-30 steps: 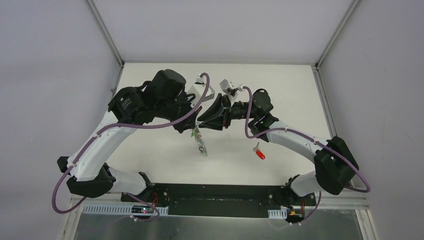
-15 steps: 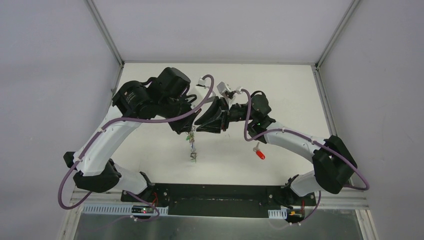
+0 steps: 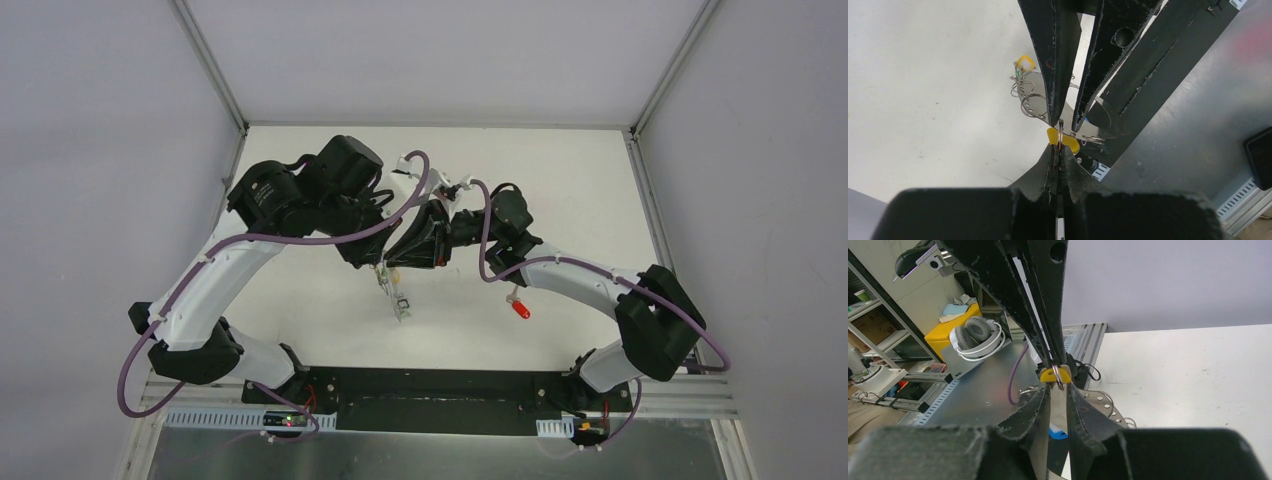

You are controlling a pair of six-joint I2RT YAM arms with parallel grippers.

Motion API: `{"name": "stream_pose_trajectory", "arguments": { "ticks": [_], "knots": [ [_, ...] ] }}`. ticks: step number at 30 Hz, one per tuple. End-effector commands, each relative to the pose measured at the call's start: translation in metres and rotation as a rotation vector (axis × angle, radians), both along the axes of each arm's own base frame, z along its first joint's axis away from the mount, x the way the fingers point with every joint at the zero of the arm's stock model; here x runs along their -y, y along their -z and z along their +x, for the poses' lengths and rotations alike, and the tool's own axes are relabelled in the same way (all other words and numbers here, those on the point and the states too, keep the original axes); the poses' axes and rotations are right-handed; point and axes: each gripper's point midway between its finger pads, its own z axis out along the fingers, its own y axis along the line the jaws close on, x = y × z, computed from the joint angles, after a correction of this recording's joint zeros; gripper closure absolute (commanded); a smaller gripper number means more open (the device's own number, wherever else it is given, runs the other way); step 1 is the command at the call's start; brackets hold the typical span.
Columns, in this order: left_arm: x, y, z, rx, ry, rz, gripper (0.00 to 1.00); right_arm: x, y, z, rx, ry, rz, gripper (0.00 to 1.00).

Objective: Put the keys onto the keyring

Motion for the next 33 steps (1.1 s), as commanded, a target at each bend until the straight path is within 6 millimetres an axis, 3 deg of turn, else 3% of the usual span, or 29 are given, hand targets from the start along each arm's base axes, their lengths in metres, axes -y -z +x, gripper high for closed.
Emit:
{"name": "stream_pose_trajectory", "arguments": {
  "ticks": [1, 9, 19, 30, 31, 33],
  "knots": [
    [0.004, -0.011, 0.003, 0.05, 0.009, -0.044, 1.0, 0.0, -0.031, -0.007, 0.074, -0.032, 0.082, 0.8],
    [0.003, -0.007, 0.002, 0.049, 0.016, -0.039, 1.0, 0.001, -0.039, -0.007, 0.081, -0.02, 0.104, 0.71],
    [0.003, -0.007, 0.002, 0.054, 0.009, -0.051, 1.0, -0.001, -0.031, -0.011, 0.079, -0.062, 0.079, 0.99],
    [0.003, -0.013, 0.003, 0.091, -0.001, -0.093, 1.0, -0.001, -0.032, -0.013, 0.088, -0.074, 0.073, 1.0],
    [0.003, -0.014, 0.003, 0.098, -0.004, -0.102, 0.97, -0.001, -0.033, -0.012, 0.089, -0.068, 0.077, 1.0],
    [0.004, -0.018, 0.004, 0.112, -0.015, -0.132, 0.78, -0.001, -0.036, -0.009, 0.089, -0.045, 0.088, 1.0]
  ]
}}
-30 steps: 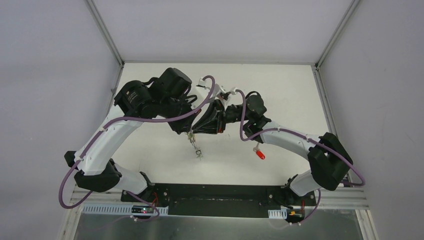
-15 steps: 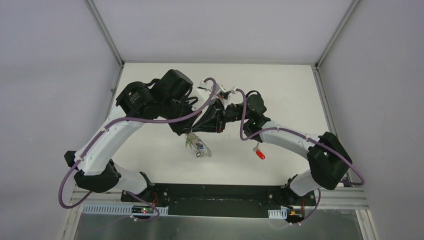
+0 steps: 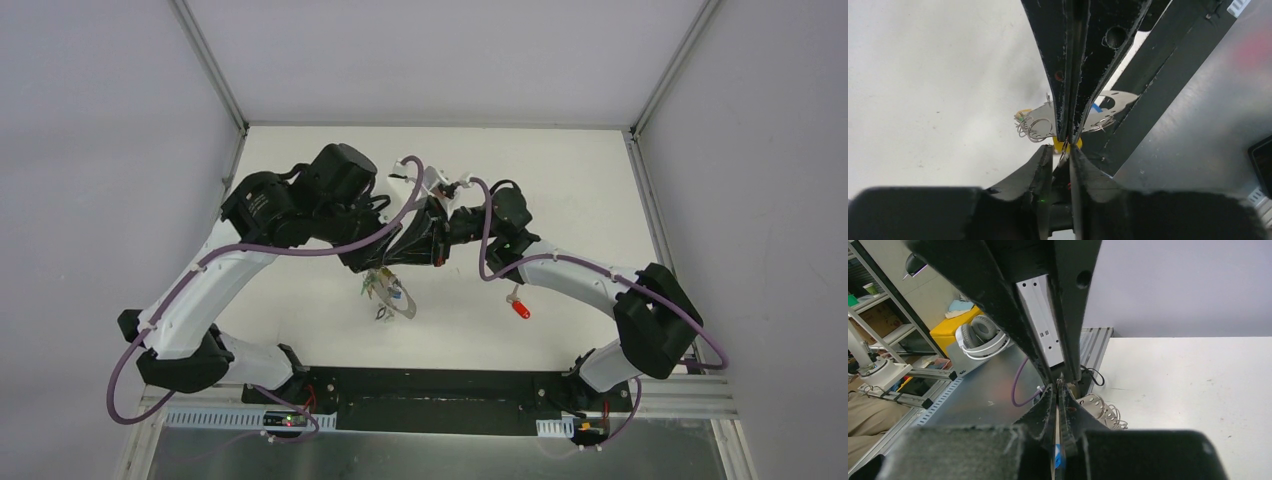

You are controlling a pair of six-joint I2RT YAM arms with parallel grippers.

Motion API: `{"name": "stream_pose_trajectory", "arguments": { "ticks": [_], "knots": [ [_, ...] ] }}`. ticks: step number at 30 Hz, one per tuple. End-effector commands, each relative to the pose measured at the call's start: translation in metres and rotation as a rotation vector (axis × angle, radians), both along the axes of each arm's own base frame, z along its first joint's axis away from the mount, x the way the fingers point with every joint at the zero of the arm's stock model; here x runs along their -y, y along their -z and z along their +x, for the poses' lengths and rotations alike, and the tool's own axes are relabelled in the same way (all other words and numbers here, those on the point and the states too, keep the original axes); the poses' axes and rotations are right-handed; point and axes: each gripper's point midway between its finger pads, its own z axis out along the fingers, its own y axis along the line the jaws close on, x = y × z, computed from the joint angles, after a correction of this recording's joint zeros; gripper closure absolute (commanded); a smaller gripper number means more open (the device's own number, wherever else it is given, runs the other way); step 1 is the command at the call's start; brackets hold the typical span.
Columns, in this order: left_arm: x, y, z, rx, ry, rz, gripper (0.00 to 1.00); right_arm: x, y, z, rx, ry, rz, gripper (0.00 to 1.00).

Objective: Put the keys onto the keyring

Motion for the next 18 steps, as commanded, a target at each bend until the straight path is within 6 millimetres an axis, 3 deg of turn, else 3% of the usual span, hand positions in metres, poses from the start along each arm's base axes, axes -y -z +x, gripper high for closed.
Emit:
{"name": "stream_pose_trajectory", "arguments": {
  "ticks": [1, 5, 8, 14, 18],
  "knots": [
    [0.007, -0.027, 0.004, 0.098, -0.019, -0.137, 0.69, 0.002, -0.027, -0.004, 0.068, 0.002, 0.073, 1.0],
    [0.013, -0.037, 0.0, 0.125, -0.02, -0.252, 0.54, 0.005, -0.036, 0.002, 0.066, 0.04, 0.094, 1.0],
    [0.014, -0.056, -0.001, 0.221, -0.021, -0.393, 0.52, 0.01, -0.044, 0.004, 0.075, 0.049, 0.108, 1.0],
    [0.008, -0.075, -0.007, 0.387, -0.015, -0.627, 0.49, 0.023, -0.056, 0.012, 0.07, 0.095, 0.139, 1.0],
    [0.004, -0.075, -0.015, 0.462, 0.011, -0.74, 0.49, 0.032, -0.067, 0.014, 0.063, 0.126, 0.193, 1.0]
  ]
}}
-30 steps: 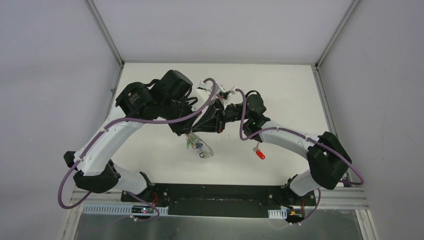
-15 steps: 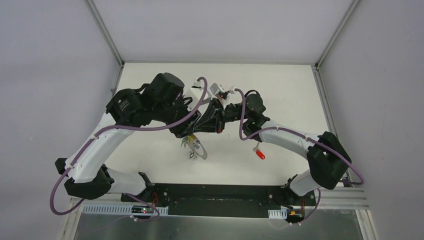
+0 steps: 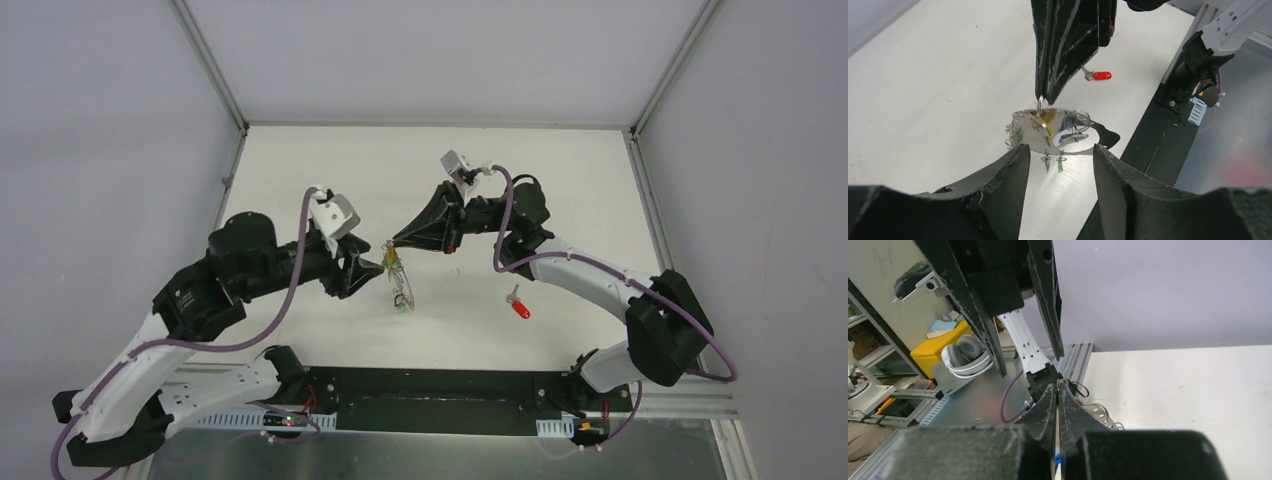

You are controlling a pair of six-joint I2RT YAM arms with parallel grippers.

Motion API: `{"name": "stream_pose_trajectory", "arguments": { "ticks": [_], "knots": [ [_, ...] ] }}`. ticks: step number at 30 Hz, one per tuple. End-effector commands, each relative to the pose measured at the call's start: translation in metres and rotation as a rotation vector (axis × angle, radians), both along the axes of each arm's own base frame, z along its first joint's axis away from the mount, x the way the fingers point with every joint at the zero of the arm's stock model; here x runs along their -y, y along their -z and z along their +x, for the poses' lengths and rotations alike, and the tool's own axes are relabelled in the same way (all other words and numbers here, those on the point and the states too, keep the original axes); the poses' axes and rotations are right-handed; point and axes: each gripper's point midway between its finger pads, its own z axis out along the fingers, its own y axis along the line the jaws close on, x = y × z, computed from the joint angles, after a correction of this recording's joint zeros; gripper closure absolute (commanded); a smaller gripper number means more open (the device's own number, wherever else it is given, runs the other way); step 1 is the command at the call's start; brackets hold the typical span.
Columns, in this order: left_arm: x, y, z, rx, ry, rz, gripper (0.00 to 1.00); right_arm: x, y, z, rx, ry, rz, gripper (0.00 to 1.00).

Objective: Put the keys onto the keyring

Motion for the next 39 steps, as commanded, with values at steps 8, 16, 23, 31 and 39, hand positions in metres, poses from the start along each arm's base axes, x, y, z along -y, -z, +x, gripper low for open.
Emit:
{"name": "stream_pose_trajectory", "arguments": {
  "ticks": [8, 16, 23, 31, 39],
  "knots": [
    [0.009, -0.033, -0.008, 0.312, 0.074, -0.328, 0.51, 0.028, -0.07, -0.006, 0.071, 0.053, 0.238, 1.0],
    [0.008, -0.042, -0.002, 0.456, 0.06, -0.386, 0.57, 0.029, -0.07, -0.01, 0.076, 0.039, 0.232, 1.0],
    [0.012, -0.04, 0.008, 0.475, 0.039, -0.344, 0.62, 0.029, -0.069, -0.01, 0.074, 0.036, 0.228, 1.0],
    [0.009, -0.027, 0.017, 0.45, -0.007, -0.3, 0.74, 0.028, -0.068, -0.01, 0.074, 0.03, 0.223, 1.0],
    [0.005, -0.027, 0.018, 0.448, -0.029, -0.319, 0.93, 0.028, -0.066, -0.01, 0.069, 0.031, 0.221, 1.0]
  ]
}}
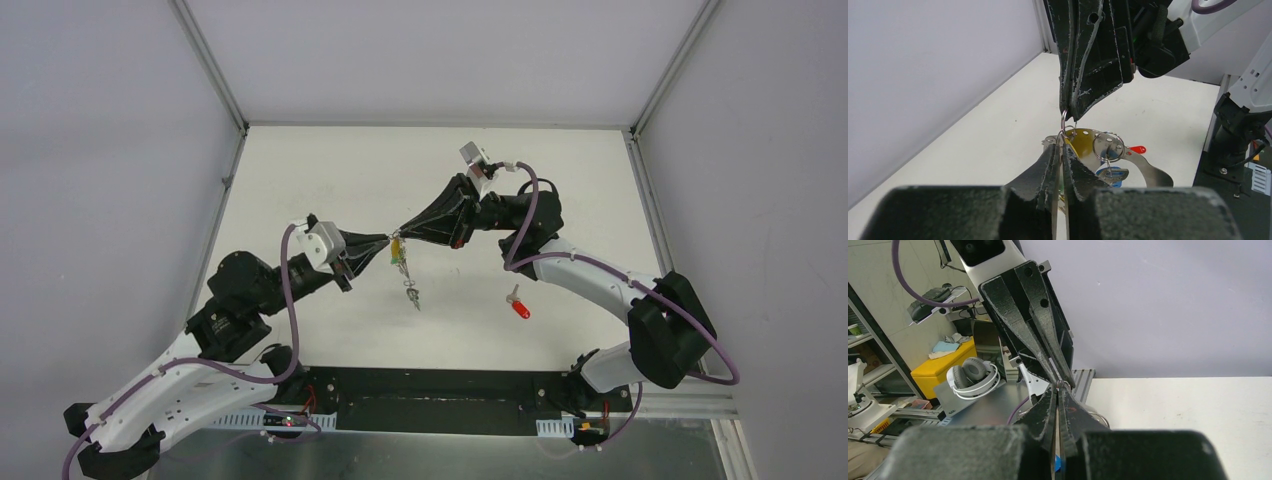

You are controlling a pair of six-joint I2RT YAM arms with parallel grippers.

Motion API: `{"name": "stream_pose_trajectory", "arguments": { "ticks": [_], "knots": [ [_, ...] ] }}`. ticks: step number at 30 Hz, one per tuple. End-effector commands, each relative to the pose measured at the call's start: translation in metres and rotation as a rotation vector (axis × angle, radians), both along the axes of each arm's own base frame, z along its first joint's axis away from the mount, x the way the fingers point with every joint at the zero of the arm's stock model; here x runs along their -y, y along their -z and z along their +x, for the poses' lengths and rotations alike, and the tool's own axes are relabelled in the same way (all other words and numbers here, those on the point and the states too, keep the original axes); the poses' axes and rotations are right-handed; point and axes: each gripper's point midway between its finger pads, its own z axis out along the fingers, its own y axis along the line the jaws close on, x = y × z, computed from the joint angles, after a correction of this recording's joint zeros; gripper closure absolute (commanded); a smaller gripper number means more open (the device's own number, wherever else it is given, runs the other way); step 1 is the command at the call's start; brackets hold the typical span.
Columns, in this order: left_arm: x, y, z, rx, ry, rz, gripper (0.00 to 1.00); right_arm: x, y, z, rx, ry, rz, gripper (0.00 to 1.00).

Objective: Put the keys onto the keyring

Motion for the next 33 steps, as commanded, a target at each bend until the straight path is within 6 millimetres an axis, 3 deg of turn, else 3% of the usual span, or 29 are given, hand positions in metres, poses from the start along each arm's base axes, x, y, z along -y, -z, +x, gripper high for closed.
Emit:
{"name": "stream_pose_trajectory", "arguments": {
  "ticks": [1, 3, 17, 22, 25, 27, 33],
  "knots": [
    [-0.002, -0.005, -0.001, 0.018, -0.009, -0.025, 0.96, 0.011, -0.029, -0.009, 0.071, 0.008, 0.086, 1.0],
    [-0.001, -0.001, -0.002, 0.01, 0.0, -0.009, 1.0, 0.011, -0.028, -0.009, 0.067, 0.008, 0.085, 1.0],
    [0.011, 0.03, -0.002, -0.092, 0.048, 0.124, 1.0, 0.011, -0.028, -0.009, 0.068, 0.008, 0.085, 1.0],
    [0.008, 0.027, 0.0, -0.086, 0.03, 0.134, 1.0, 0.011, -0.027, -0.009, 0.067, 0.007, 0.082, 1.0],
    [0.001, 0.018, 0.001, -0.072, -0.003, 0.112, 0.8, 0.011, -0.026, -0.01, 0.064, 0.005, 0.079, 1.0],
    [-0.003, 0.011, 0.0, -0.05, -0.01, 0.098, 0.72, 0.011, -0.025, -0.009, 0.064, 0.004, 0.078, 1.0],
    [-0.007, -0.009, -0.009, 0.025, 0.016, 0.082, 0.67, 0.01, -0.024, -0.01, 0.06, -0.001, 0.072, 1.0]
  ]
}}
